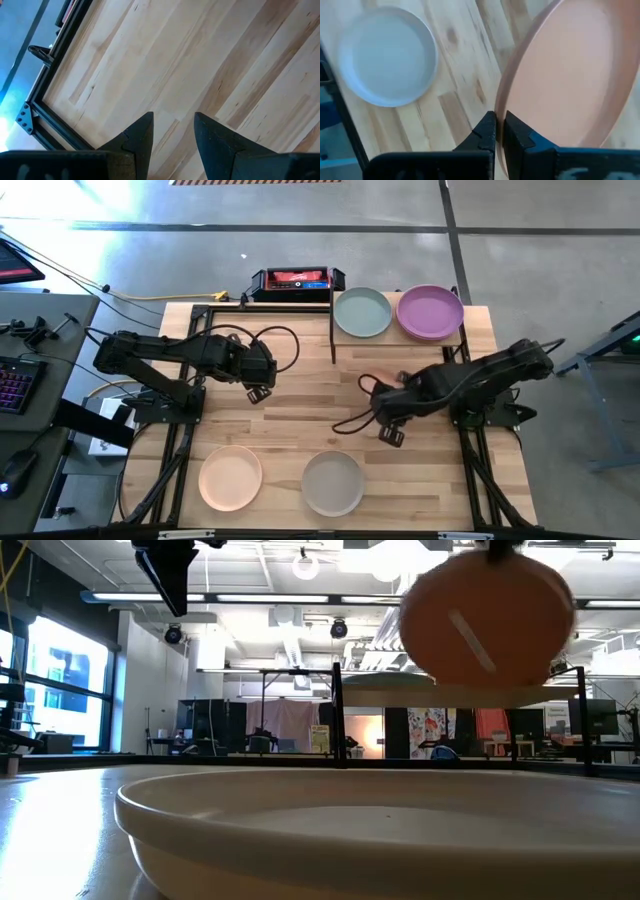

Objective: Place and stack plates onto a shelf
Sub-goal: Stack the light orange plate on top of the blue plate on the shelf

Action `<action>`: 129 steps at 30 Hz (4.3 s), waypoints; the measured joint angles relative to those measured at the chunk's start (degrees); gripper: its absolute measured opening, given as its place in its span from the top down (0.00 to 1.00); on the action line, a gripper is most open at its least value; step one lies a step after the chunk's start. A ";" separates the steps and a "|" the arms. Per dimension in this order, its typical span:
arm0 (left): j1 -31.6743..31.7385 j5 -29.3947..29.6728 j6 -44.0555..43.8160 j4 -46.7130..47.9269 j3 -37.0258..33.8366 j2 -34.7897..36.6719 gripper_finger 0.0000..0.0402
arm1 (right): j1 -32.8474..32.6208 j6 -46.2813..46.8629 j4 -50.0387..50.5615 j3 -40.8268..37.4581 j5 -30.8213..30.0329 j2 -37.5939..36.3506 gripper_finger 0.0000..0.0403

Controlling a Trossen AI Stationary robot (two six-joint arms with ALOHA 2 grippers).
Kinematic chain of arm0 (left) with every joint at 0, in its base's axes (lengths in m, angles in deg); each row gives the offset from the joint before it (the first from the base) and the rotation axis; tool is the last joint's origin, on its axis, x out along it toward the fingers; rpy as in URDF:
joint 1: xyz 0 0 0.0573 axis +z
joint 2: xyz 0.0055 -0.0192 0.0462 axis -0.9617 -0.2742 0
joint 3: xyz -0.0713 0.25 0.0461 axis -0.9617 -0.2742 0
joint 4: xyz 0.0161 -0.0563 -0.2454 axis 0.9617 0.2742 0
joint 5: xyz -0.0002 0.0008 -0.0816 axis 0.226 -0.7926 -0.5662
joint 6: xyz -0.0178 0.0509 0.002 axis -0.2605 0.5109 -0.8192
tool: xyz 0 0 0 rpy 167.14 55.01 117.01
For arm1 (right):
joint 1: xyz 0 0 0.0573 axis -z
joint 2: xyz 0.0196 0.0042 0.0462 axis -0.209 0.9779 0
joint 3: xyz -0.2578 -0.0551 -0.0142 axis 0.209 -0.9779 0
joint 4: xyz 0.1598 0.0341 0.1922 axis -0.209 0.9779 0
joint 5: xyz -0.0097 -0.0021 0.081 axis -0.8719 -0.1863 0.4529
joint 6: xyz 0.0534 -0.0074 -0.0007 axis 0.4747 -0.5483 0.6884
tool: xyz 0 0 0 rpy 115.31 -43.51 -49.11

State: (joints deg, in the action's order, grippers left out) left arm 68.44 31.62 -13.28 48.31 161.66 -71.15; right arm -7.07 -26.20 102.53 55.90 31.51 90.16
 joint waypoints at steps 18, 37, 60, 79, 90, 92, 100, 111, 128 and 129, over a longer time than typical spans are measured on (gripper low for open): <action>0.00 -0.03 -0.07 0.00 0.00 0.00 0.67 | 13.98 -39.25 4.31 13.61 -20.73 -0.07 1.00; 0.02 -0.07 -0.11 0.00 0.00 0.00 0.67 | 33.23 -64.81 -13.10 -2.72 -8.08 -0.02 1.00; 0.02 -0.07 -0.09 0.02 0.00 0.00 0.67 | 41.57 -71.31 -15.04 -3.31 -4.34 5.86 1.00; 0.01 -0.07 -0.09 0.00 0.00 0.01 0.67 | 41.24 -69.74 -13.93 -3.31 -7.87 6.64 1.00; 0.01 -2.23 -0.54 -0.01 0.00 0.00 0.67 | 41.22 -69.71 -14.23 -3.31 -8.68 6.60 0.84; 0.00 -2.25 -0.61 0.00 0.00 0.00 0.67 | 41.22 -69.71 -13.63 -2.86 -9.52 6.60 0.84; 0.01 -2.23 -0.58 -0.01 0.00 0.00 0.67 | 40.37 -69.68 -8.47 2.95 -9.92 6.54 0.83; 0.00 -2.21 -0.64 -0.02 0.00 0.00 0.67 | 40.34 -68.18 -7.51 4.27 -7.40 6.82 0.83; 0.00 -2.19 -1.60 0.00 0.00 0.00 0.67 | 43.11 -65.08 -10.05 4.21 -2.53 7.54 0.83; 0.00 -2.20 -1.60 0.00 0.00 0.00 0.67 | 43.12 -64.64 -9.94 4.21 -2.52 7.97 0.83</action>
State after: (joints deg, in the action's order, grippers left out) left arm 68.43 29.42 -14.87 48.31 161.66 -71.15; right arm 36.05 -90.84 92.60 60.11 28.99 98.12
